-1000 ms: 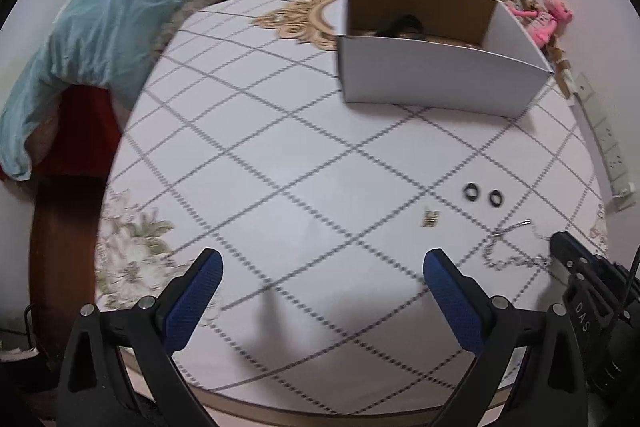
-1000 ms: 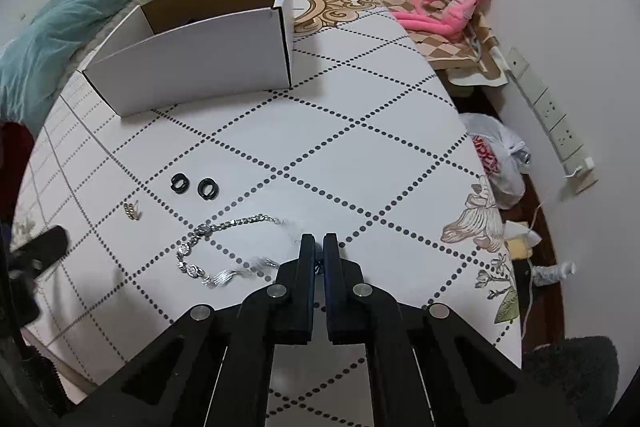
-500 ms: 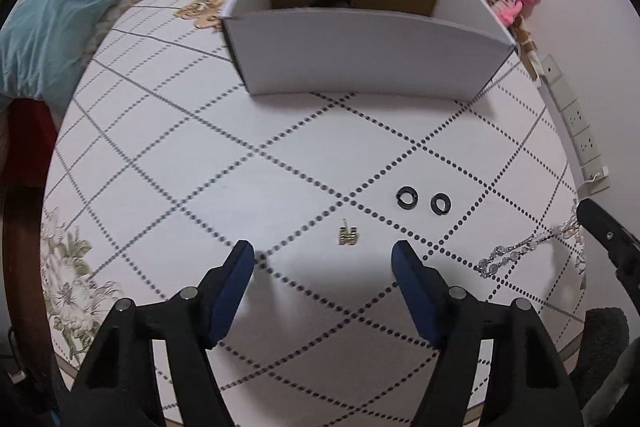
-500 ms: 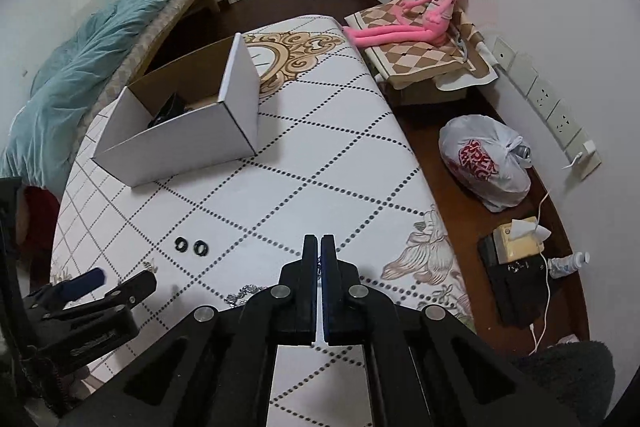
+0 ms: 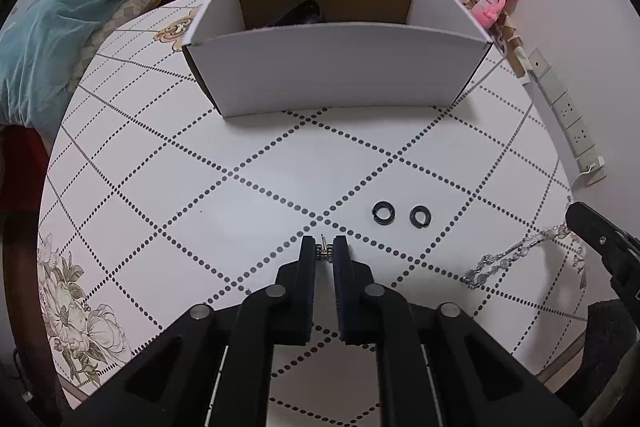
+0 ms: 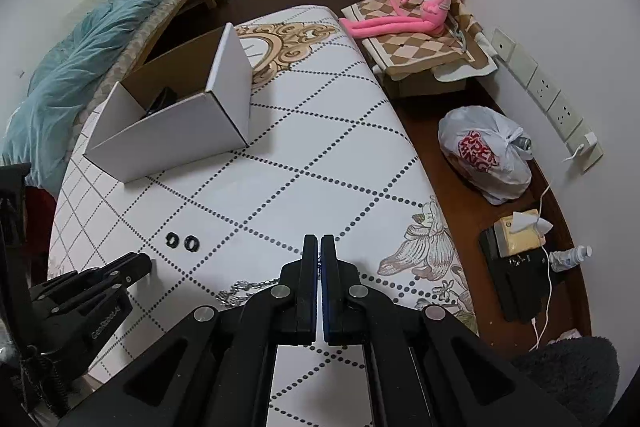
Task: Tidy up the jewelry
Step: 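Carry the gold charm and silver bracelet over the white box with both grippers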
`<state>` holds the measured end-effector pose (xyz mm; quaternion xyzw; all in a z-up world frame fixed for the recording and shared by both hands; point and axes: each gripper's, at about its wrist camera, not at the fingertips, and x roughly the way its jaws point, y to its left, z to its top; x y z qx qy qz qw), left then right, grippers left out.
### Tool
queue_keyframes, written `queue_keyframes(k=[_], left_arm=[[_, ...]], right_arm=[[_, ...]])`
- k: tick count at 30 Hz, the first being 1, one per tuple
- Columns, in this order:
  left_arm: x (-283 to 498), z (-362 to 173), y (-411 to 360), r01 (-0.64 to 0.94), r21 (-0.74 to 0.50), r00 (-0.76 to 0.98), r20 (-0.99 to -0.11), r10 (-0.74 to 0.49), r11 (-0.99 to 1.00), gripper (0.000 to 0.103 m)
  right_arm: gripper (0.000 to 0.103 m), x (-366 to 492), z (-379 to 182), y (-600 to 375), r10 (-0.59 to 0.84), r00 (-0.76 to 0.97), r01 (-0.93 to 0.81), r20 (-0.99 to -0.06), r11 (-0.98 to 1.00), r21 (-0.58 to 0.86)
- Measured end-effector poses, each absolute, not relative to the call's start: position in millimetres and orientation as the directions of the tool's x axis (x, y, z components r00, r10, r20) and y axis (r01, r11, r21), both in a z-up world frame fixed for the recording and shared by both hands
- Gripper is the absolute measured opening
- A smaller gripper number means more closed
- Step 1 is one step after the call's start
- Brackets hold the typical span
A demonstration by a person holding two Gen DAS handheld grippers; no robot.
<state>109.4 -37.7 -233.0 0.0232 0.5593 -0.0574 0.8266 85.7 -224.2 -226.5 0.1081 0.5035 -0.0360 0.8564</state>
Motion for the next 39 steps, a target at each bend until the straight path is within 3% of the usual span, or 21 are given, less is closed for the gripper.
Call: queue_keyframes(k=[8,16,23,39], left_arm=[[103,-190,-27,0.124,-0.080,0.433,-0.893,-0.126,0.989,0.006],[126,-110,-1,0.143,-0.166,0.520,-0.826,-0.216,0.976,0.006],[173,-90,6,0.162,-0.225,0.500,-0.821,-0.276,0.961,0.006],[282,-131,-17,0.158,-0.342,0.317,-0.871,-0.376,0.926,0.006]], right_arm=[[0.001,83,-195,-219,0.108,0.531,0.130,-0.840,0.970,0.207],[0.001,105,-128,-210,0.225,0.598,0.027,-0.769,0.953,0.300],[0.001,160,-74,-194,0.283,0.635,-0.076,-0.719,0.949,0.306],[0.001,269,-143,-183,0.342,0.433,-0.061,-0.834,0.934,0.352]])
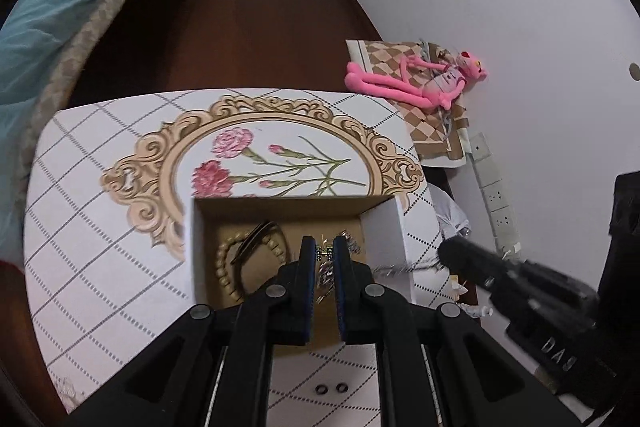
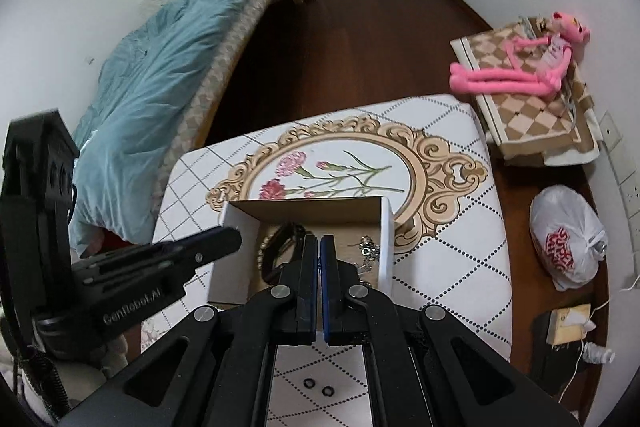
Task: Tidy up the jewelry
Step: 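Carry the gold charm and silver bracelet over the white box with both grippers, then open both grippers over the box and withdraw them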
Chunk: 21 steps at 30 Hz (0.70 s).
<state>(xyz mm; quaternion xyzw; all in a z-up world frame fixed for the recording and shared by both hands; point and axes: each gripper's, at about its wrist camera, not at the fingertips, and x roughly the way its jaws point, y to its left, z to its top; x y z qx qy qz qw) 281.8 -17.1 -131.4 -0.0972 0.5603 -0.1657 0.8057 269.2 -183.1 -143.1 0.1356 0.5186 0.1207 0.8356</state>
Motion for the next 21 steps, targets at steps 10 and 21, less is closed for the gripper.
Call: queue_keyframes(k=[10,21], left_arm=[[307,-144,-26,0.140,-0.263,0.289,-0.911,-0.293,0.955,0.039],[280,-137,15,0.037,-0.051,0.444,-0.894,-0.062,0.998,0.103]], right_arm=[[0.002,282,-178,-192,0.346,0.305,-0.017,-0.888,0.934,0.358],[0.089,264,-170,-195,0.128,0.370,0.016,-0.920,0.989,0.144]])
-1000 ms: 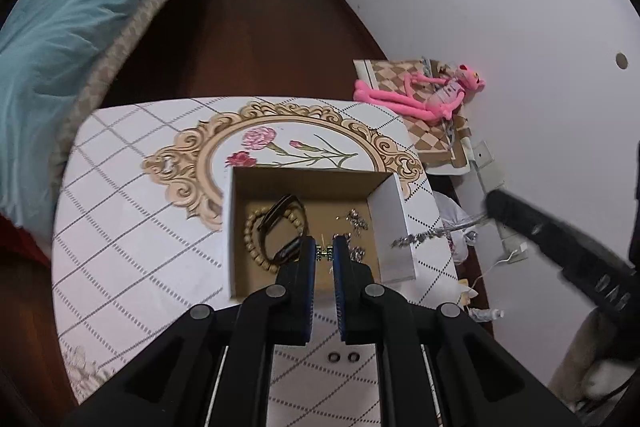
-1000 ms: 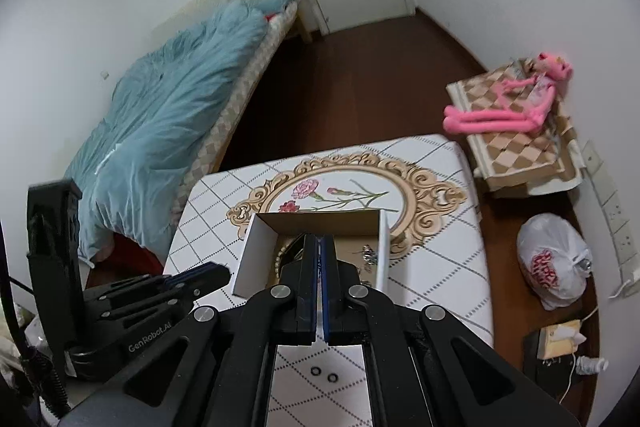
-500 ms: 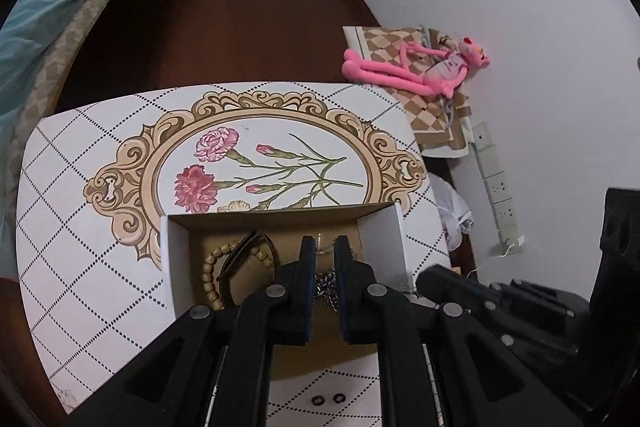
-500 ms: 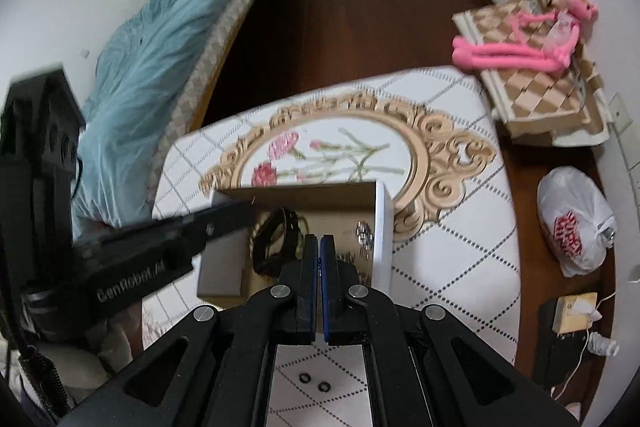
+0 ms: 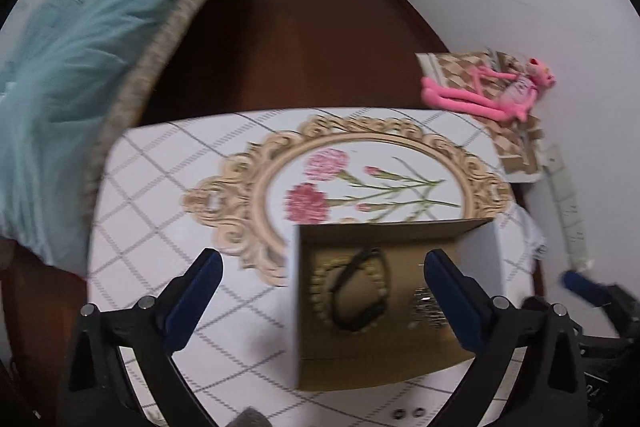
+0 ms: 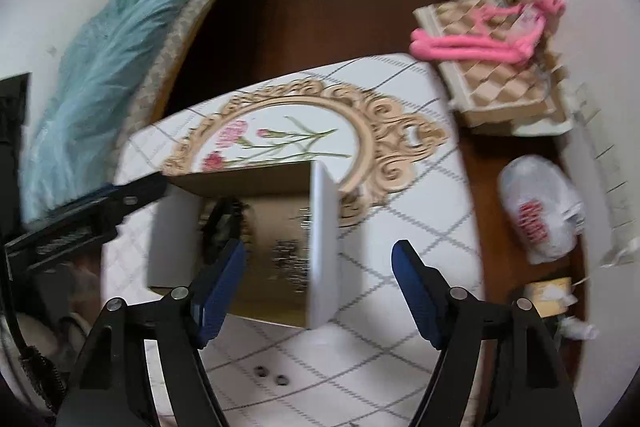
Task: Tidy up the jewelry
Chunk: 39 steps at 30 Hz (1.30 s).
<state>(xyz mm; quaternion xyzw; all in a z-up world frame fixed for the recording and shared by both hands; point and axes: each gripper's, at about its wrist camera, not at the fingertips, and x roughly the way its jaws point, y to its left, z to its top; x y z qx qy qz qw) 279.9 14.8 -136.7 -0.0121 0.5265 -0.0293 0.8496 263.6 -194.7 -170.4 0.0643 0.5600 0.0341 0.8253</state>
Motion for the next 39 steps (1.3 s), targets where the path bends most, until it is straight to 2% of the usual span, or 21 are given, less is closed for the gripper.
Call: queue_keyframes(k=[1,2,7,16,28,39], left_arm=[[273,-136,16,0.031,-0.030,0.463,-0.886,-0.041,0.999,0.103],[269,-137,17,0.028,-0.020,0.471,-0.881,-0.031,0.999,0.103],[244,-139,21,0.009,0.026,0.502,-0.864,0.018,1.000,0.103],[209,-132,25,-0.032,0.031,0.513,-0.857,0.043,0.999,0.103],[150,-79,20,-0.047,0.035,0.613,-0.788,0.057,0.998,0.103],[106,-46,17,-0.048,0.023,0.674,-0.737,0.049,0.999,0.103]], right_arm=[[0.096,263,-171,-194,0.107,0.370,0.015,-0.923,0.992,0.122],[0.096,260,-173,-192,0.084,0.370,0.016,-0.925,0.995,0.097],[0.097,248,-181,-184,0.009,0.373,0.025,-0.928,1.000,0.019],[0.097,223,-171,-179,-0.019,0.403,0.042,-0.915,0.999,-0.002],[0.097,165,-108,-175,-0.076,0.549,0.064,-0.832,0.997,-0.049],[0.097,116,-52,-176,-0.064,0.653,0.072,-0.754,0.997,-0.022]])
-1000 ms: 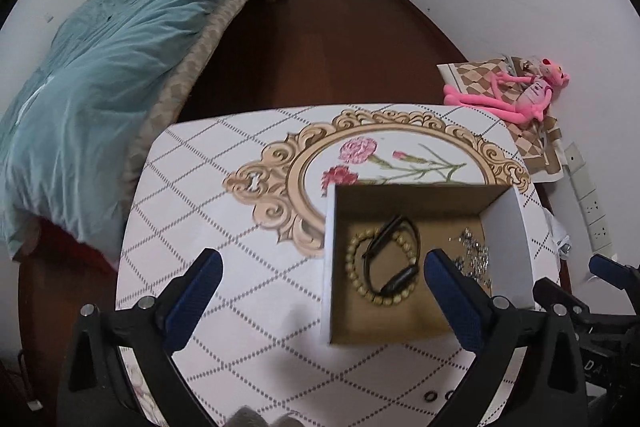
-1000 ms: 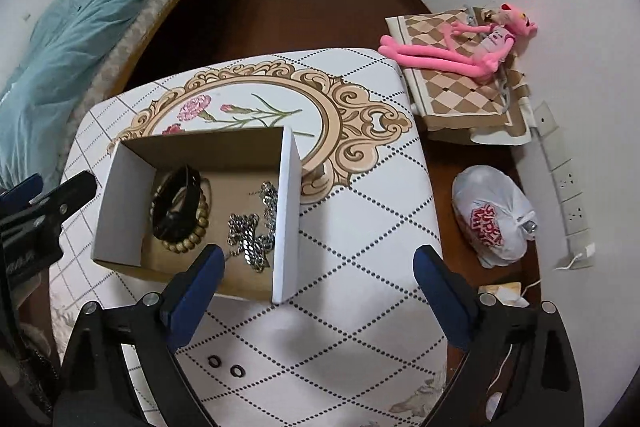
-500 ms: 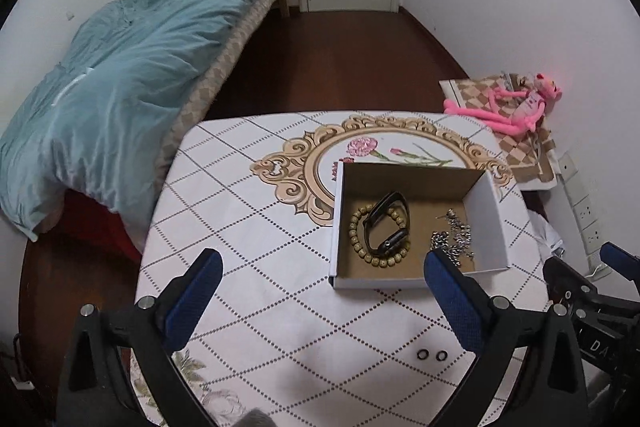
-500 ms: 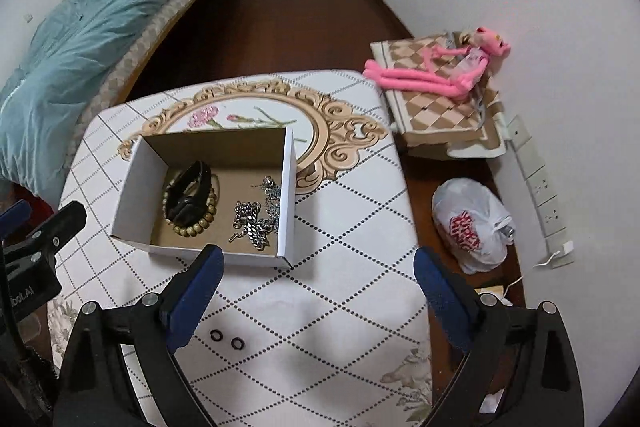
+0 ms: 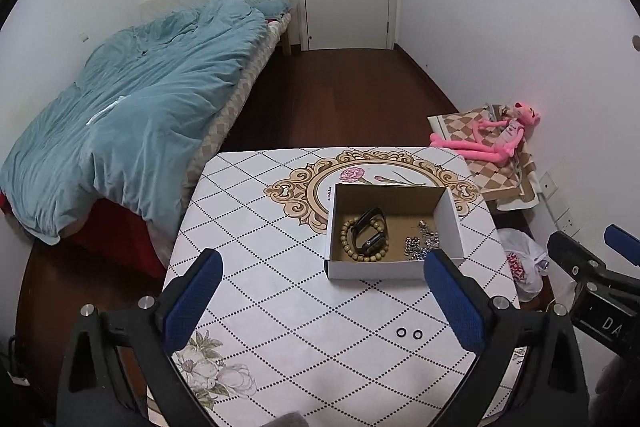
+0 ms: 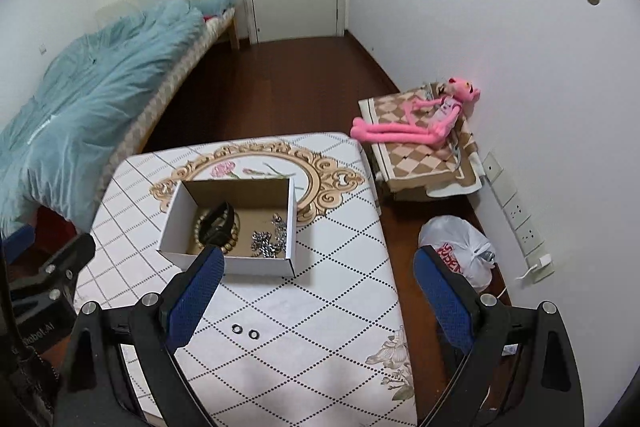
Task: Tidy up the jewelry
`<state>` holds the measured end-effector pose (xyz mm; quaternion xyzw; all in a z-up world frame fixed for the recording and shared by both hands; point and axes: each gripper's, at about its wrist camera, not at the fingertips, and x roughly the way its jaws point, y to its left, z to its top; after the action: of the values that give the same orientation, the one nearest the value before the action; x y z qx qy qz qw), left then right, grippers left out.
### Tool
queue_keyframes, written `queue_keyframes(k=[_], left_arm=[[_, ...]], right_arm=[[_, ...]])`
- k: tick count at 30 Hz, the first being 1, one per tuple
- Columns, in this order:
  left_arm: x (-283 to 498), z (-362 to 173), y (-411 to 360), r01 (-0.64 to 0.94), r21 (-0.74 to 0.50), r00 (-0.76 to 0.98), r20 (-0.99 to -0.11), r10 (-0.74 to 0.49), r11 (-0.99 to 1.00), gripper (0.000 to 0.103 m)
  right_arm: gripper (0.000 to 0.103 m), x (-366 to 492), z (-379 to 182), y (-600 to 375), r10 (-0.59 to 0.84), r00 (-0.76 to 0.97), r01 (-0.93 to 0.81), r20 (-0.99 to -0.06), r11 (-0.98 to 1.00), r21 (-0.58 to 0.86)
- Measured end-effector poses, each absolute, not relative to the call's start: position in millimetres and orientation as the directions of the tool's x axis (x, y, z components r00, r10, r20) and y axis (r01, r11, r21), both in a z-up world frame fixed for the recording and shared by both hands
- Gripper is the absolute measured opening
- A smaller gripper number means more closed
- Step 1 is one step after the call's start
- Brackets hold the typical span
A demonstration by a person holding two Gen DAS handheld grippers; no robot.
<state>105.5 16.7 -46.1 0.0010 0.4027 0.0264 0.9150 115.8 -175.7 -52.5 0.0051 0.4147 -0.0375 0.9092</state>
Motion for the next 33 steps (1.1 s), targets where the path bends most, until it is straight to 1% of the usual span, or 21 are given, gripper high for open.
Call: queue_keyframes(k=[5,7,14,15,16,17,18,22,24,25,26,27,28,29,30,33], left_arm=[[100,-60,19,-0.069,0.025,0.655,-0.753,0.064,0.997,0.103],[100,-76,22,-0.081,0.035,0.629,-0.773,0.078,0.996,0.103],[100,-154,32,-0.096,0.086,0.508,-0.852,0.123,0.992,0.103],[101,-167,33,-0.095,0.093,0.485,-0.865,0.128,0.991,0.103],[101,-178,35,-0.097,0.102,0.465,-0.875,0.135,0.990,0.103],[102,-188,37,-0.101,0.109,0.444,-0.884,0.142,0.989,0.103],[103,-194,39,-0.103,0.109,0.429,-0.892,0.143,0.989,0.102],[103,-214,46,-0.108,0.103,0.385,-0.913,0.137,0.989,0.102],[105,-219,49,-0.112,0.095,0.375,-0.918,0.131,0.989,0.102],[105,-221,50,-0.113,0.089,0.373,-0.919,0.125,0.990,0.102],[105,-222,50,-0.111,0.083,0.371,-0.921,0.119,0.990,0.102],[106,-223,51,-0.106,0.076,0.370,-0.923,0.110,0.991,0.102],[107,-223,50,-0.101,0.069,0.368,-0.924,0.102,0.993,0.102],[108,-224,49,-0.095,0.061,0.364,-0.927,0.092,0.994,0.102],[109,-225,47,-0.086,0.051,0.363,-0.928,0.079,0.995,0.102],[112,-224,37,-0.053,0.026,0.362,-0.931,0.043,0.998,0.102]], right_arm=[[0.097,112,-63,-175,-0.045,0.631,0.067,-0.774,0.998,-0.003],[0.097,112,-76,-175,-0.039,0.610,0.065,-0.792,0.998,0.000],[0.097,118,-170,-165,0.043,0.476,0.001,-0.878,0.999,0.049],[0.094,120,-186,-161,0.056,0.454,-0.012,-0.889,0.998,0.057],[0.086,120,-196,-157,0.061,0.442,-0.020,-0.895,0.998,0.058],[0.081,122,-210,-152,0.072,0.419,-0.035,-0.905,0.997,0.064],[0.073,124,-223,-147,0.082,0.399,-0.047,-0.913,0.997,0.069],[0.061,126,-254,-130,0.100,0.373,-0.092,-0.922,0.993,0.071],[0.060,127,-262,-121,0.103,0.374,-0.113,-0.922,0.991,0.065],[0.056,128,-265,-118,0.095,0.375,-0.117,-0.922,0.992,0.055],[0.050,128,-265,-116,0.080,0.399,-0.120,-0.914,0.992,0.035],[0.039,129,-265,-114,0.074,0.406,-0.122,-0.911,0.992,0.026],[0.026,129,-265,-112,0.059,0.421,-0.125,-0.905,0.992,0.006],[0.016,129,-264,-111,0.053,0.428,-0.125,-0.902,0.992,-0.002],[0.013,129,-265,-112,0.058,0.430,-0.127,-0.901,0.992,0.003],[0.013,129,-262,-121,0.080,0.428,-0.108,-0.900,0.993,0.037]])
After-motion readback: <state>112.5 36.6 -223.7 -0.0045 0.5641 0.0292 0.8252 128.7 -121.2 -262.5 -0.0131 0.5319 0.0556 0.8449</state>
